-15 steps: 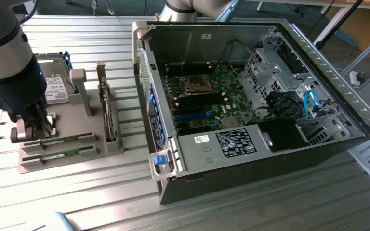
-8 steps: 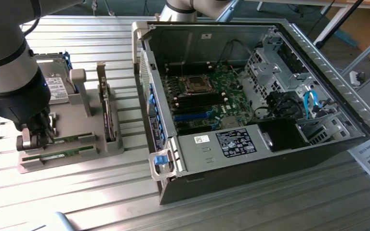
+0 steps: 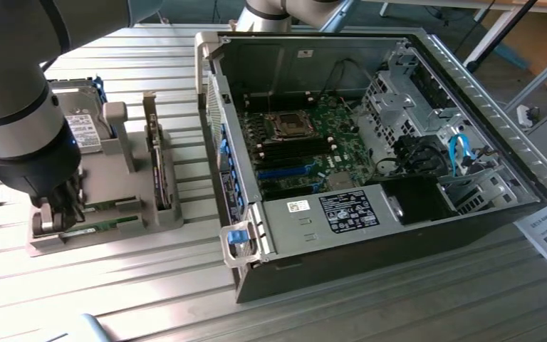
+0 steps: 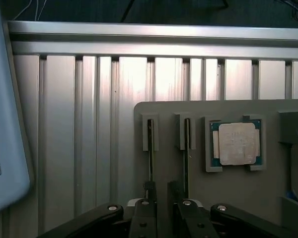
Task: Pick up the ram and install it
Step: 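Pick up the ram and move it above insertion slot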
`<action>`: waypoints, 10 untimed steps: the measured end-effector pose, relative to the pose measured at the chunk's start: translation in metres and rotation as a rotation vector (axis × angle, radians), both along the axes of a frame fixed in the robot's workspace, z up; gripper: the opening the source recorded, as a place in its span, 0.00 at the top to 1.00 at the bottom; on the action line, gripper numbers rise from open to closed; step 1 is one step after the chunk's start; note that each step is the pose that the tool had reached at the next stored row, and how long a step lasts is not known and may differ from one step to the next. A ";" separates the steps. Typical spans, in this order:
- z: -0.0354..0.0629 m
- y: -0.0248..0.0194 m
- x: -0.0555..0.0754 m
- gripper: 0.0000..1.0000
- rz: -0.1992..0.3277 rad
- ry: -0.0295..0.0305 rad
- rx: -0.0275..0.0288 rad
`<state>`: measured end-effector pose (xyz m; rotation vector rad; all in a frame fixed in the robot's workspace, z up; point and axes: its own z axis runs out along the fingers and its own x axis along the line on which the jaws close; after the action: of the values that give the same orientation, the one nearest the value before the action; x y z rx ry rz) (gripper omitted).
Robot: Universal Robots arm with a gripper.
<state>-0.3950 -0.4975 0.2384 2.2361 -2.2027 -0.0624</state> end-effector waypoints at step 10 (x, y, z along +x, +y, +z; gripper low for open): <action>-0.0002 -0.0004 0.005 0.76 0.000 0.0001 0.0000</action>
<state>-0.3895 -0.4980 0.2382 2.2361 -2.2026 -0.0625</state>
